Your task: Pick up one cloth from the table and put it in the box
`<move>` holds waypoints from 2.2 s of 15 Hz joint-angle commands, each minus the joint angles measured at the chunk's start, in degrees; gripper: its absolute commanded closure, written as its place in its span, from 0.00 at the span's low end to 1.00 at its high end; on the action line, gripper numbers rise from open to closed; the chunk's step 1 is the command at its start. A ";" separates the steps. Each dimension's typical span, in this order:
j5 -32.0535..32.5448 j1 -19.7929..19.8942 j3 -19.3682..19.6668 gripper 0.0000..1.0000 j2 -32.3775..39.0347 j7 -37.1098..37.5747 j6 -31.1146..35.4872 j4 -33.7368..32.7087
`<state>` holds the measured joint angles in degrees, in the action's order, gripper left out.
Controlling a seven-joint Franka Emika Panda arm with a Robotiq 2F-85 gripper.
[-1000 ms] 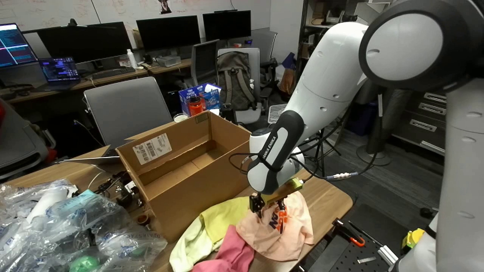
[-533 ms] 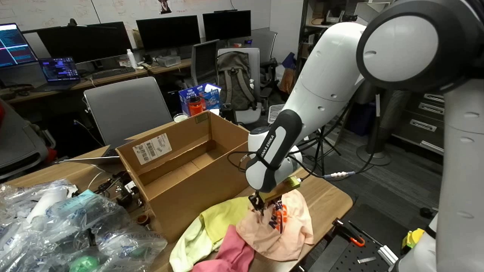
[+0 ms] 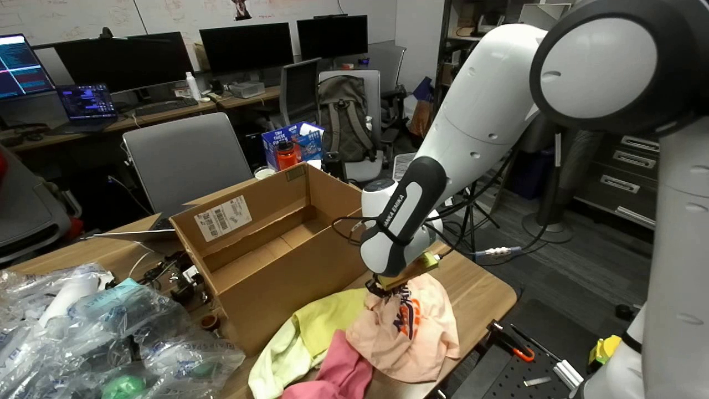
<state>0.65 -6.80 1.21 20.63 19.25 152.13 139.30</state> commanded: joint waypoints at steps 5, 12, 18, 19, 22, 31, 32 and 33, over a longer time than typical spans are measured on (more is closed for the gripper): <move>13.15 -5.98 4.06 0.98 -13.00 12.23 -5.40 3.09; 19.30 -3.61 -0.71 0.98 -22.06 18.83 -13.98 3.32; 18.37 -2.08 -6.00 0.98 -29.33 18.77 -24.68 0.27; 18.57 -1.85 -6.91 0.98 -30.43 18.65 -26.57 -0.66; 18.74 -1.28 -9.28 0.98 -32.58 18.34 -32.60 -4.62; 19.31 -0.57 -12.96 0.98 -31.15 17.96 -43.36 -17.99; 19.36 -0.58 -13.13 0.98 -30.84 17.90 -44.14 -19.40; 19.11 -0.66 -13.19 0.98 -30.65 17.69 -44.76 -20.71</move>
<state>18.88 -8.26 -10.72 -11.72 37.38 110.83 124.30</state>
